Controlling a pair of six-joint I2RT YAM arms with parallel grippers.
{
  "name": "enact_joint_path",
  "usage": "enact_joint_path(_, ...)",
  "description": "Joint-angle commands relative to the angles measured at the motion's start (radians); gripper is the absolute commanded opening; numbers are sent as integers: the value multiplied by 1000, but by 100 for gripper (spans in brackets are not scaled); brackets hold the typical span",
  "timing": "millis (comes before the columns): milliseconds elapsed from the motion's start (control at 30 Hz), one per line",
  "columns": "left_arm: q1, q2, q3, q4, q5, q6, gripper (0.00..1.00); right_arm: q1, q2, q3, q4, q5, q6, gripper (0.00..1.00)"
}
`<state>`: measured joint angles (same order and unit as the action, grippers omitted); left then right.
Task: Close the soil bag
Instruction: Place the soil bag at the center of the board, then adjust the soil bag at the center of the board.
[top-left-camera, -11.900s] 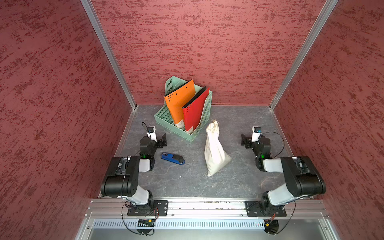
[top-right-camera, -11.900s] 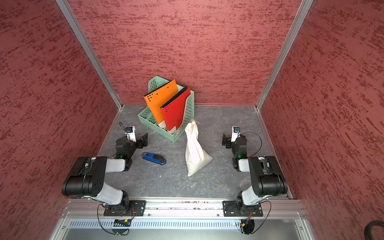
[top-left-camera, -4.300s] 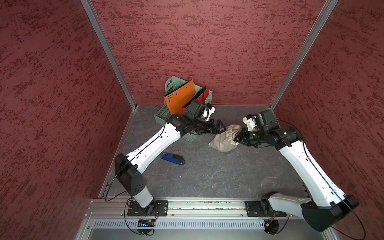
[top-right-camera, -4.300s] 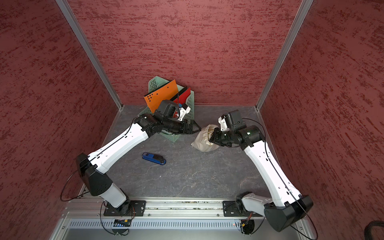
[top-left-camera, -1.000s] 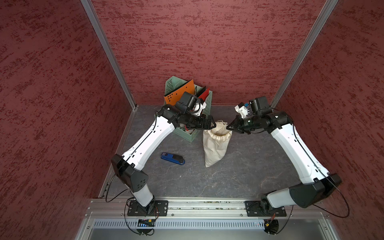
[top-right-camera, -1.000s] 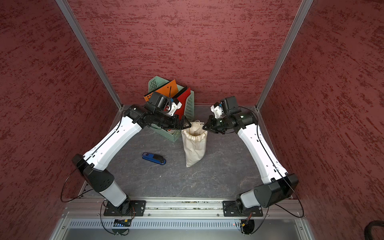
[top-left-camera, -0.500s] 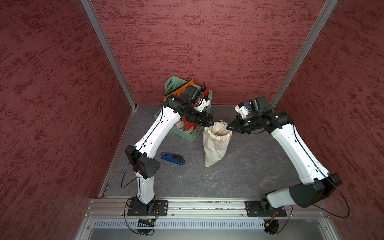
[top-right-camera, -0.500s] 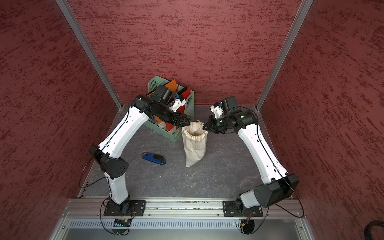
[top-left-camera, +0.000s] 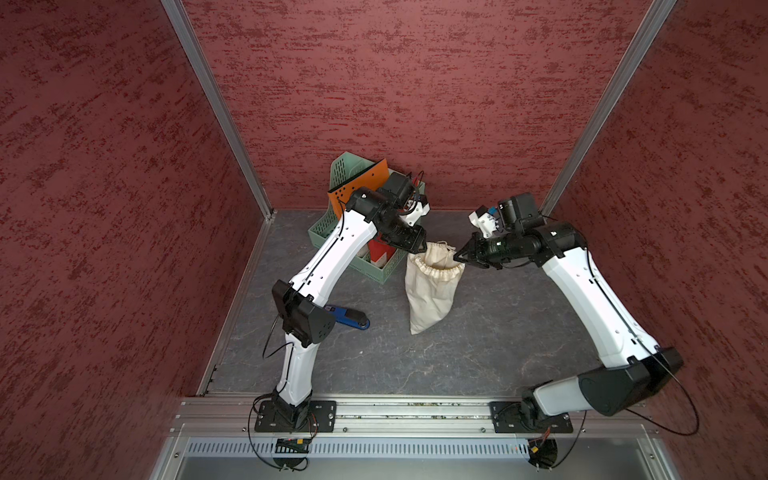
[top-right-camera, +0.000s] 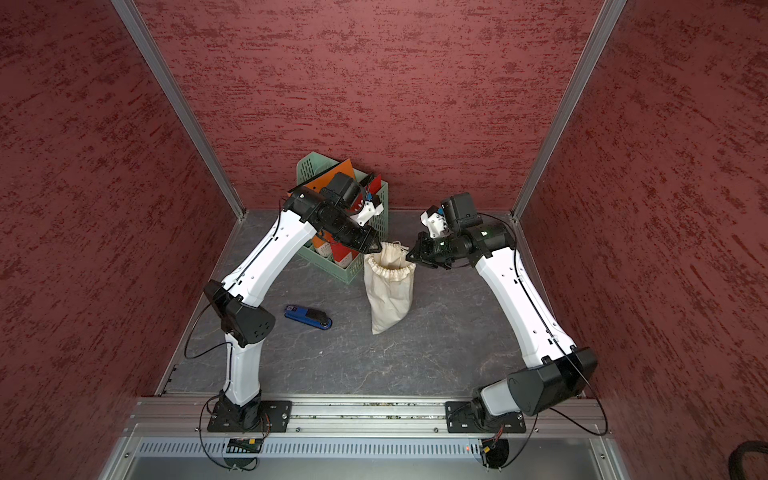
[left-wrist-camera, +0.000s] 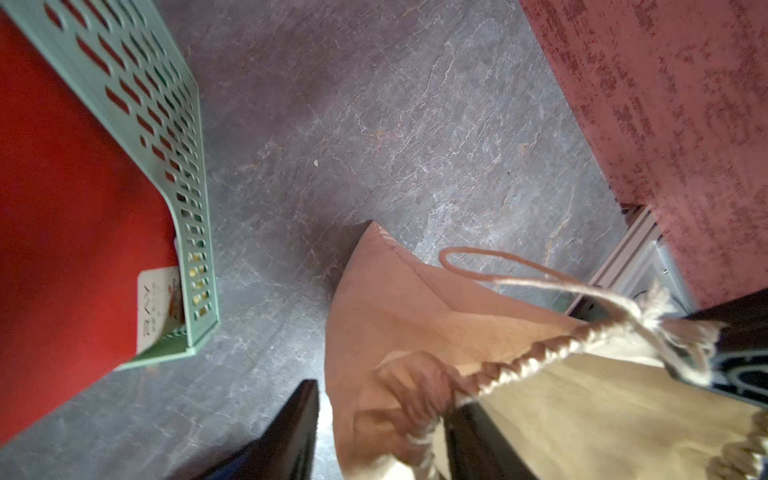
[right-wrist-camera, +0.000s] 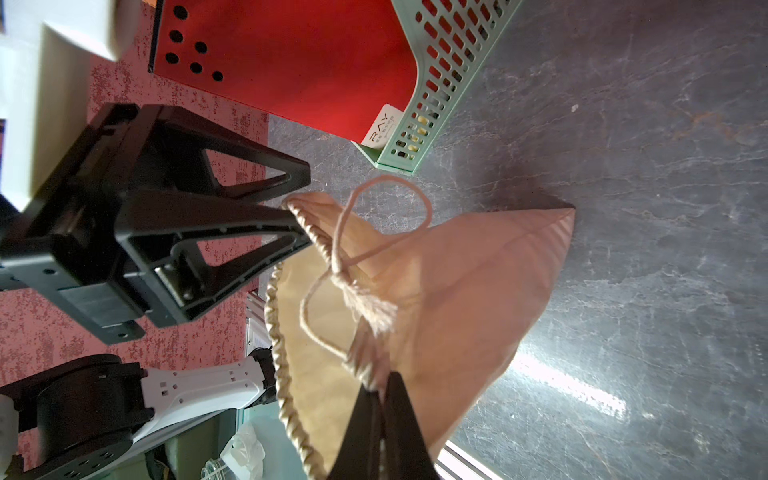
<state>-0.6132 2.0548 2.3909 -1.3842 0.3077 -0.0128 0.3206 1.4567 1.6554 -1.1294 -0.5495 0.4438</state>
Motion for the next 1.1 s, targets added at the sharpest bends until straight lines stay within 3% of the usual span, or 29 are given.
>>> enact_joint_path(0,-28,8,40,-5,-21,-1,21,-6,-15,30,-25,1,-14,1)
enact_joint_path(100,-67,1,38,-21,-49,-15,4,-6,-6,70,-71,7,-4,29)
enact_joint_path(167,-95,-15,22,-23,-71,-25,1,-6,-6,108,-116,17,4,45)
enact_joint_path(233,-116,-33,-8,-6,-80,-40,0,-6,33,143,-175,44,12,53)
enact_joint_path(600,-145,-77,-54,32,-98,-103,0,4,113,287,-505,230,-35,63)
enact_joint_path(800,-153,-81,-50,40,-103,-113,0,10,100,252,-494,227,-24,68)
enact_joint_path(1067,-156,-101,-53,49,-152,-145,0,30,103,192,-469,235,-15,66)
